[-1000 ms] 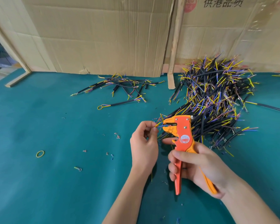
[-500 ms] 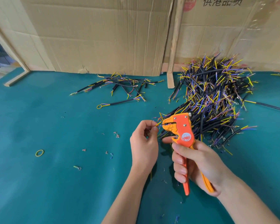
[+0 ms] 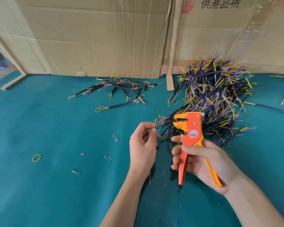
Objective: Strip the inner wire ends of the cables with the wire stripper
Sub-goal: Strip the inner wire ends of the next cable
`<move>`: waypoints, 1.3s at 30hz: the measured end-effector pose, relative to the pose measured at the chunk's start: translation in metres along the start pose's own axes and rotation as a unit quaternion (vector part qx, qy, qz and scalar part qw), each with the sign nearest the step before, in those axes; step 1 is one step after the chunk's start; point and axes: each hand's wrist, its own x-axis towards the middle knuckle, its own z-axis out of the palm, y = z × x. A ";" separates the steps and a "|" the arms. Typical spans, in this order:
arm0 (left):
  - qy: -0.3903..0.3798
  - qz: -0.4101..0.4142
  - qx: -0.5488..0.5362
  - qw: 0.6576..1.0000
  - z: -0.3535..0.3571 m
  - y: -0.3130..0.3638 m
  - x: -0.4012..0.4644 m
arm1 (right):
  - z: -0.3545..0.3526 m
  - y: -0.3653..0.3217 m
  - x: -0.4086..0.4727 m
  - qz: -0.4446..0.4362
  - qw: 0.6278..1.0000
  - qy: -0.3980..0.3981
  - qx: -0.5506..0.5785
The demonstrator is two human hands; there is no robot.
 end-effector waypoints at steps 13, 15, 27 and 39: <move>-0.065 -0.020 -0.002 0.998 -0.003 0.000 0.000 | 0.001 -0.002 -0.005 0.049 0.995 -0.066 -0.049; -0.065 -0.021 -0.011 0.998 -0.002 0.001 0.000 | 0.002 -0.001 -0.004 0.055 0.996 -0.060 -0.040; -0.052 -0.023 -0.002 0.998 -0.003 0.004 -0.001 | 0.002 0.001 -0.002 0.053 0.996 -0.058 -0.033; -0.055 -0.015 0.011 0.998 -0.004 0.003 -0.001 | -0.001 0.002 -0.001 0.051 0.996 -0.055 -0.046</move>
